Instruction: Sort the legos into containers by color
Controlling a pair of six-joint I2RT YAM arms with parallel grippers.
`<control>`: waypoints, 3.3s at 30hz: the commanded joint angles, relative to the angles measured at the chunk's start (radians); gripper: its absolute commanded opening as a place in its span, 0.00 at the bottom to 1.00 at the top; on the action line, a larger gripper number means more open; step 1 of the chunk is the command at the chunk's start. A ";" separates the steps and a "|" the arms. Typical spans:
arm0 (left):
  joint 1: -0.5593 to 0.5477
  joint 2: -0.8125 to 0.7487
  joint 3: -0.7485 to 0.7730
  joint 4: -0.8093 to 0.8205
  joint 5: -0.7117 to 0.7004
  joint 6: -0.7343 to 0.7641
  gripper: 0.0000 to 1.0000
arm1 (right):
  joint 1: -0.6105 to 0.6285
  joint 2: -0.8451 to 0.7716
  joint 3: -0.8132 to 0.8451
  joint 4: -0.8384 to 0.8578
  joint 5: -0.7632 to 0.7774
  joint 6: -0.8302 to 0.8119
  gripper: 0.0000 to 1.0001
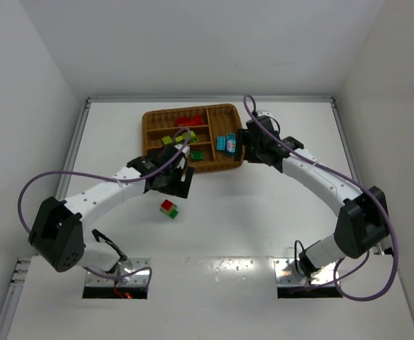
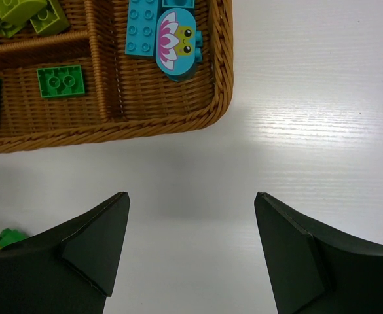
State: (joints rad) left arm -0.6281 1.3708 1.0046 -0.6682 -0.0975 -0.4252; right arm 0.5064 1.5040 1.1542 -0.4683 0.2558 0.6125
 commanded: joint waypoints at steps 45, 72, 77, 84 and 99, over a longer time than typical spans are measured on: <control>-0.024 0.091 -0.040 -0.103 -0.110 -0.099 0.42 | 0.004 0.030 0.047 -0.012 -0.024 -0.002 0.78; 0.289 0.111 0.192 0.137 0.727 -0.092 0.00 | 0.047 -0.154 -0.155 0.221 -0.649 0.056 0.65; 0.289 0.051 0.181 0.151 0.595 -0.161 0.00 | 0.106 -0.134 -0.195 0.312 -0.570 0.171 0.63; 0.289 0.039 0.172 0.151 0.573 -0.184 0.00 | 0.175 -0.048 -0.157 0.368 -0.526 0.230 0.57; 0.289 0.020 0.154 0.151 0.585 -0.184 0.00 | 0.144 0.067 -0.122 0.462 -0.546 0.296 0.42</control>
State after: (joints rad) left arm -0.3477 1.4376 1.1629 -0.5365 0.4789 -0.5938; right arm 0.6510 1.5536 0.9836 -0.0582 -0.2741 0.8829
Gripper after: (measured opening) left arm 0.441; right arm 0.443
